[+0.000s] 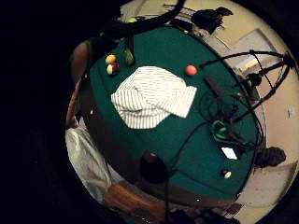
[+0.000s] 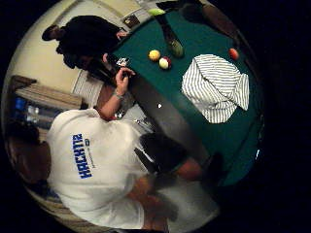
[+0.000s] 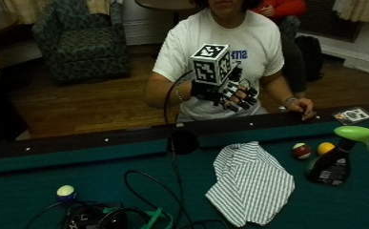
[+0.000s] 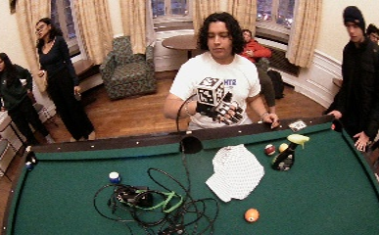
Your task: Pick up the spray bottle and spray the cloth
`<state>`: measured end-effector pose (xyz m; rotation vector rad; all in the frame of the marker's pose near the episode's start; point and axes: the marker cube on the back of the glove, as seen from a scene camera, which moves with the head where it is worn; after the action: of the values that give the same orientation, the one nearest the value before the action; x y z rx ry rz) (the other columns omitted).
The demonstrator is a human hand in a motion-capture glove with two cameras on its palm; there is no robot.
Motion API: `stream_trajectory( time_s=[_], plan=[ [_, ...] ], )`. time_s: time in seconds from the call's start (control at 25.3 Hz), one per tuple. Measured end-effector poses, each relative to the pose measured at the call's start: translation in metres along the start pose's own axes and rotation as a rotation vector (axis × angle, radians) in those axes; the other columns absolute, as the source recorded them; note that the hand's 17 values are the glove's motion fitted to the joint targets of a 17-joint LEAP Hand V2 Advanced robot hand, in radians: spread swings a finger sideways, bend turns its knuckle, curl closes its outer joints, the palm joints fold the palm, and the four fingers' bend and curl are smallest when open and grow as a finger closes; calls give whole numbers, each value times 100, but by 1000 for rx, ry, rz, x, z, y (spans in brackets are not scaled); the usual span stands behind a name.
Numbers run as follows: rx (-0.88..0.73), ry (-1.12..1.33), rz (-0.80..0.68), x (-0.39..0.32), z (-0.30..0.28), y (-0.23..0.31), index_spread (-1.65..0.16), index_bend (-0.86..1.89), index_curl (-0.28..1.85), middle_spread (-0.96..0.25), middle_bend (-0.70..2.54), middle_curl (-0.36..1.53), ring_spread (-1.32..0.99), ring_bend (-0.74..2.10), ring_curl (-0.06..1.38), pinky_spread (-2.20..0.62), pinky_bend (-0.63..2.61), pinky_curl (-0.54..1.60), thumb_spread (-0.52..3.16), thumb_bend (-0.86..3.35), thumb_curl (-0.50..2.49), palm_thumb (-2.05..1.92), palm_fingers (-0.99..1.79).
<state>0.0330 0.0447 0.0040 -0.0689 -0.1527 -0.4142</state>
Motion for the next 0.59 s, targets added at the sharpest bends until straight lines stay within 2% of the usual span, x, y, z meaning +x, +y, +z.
stream_trajectory(
  time_s=[0.59],
  plan=[
    [9,2,31,-1,6,8,-44,14,24,-18,19,36,-15,35,33,17,28,36,94,-3,34,36,56]
  ],
)
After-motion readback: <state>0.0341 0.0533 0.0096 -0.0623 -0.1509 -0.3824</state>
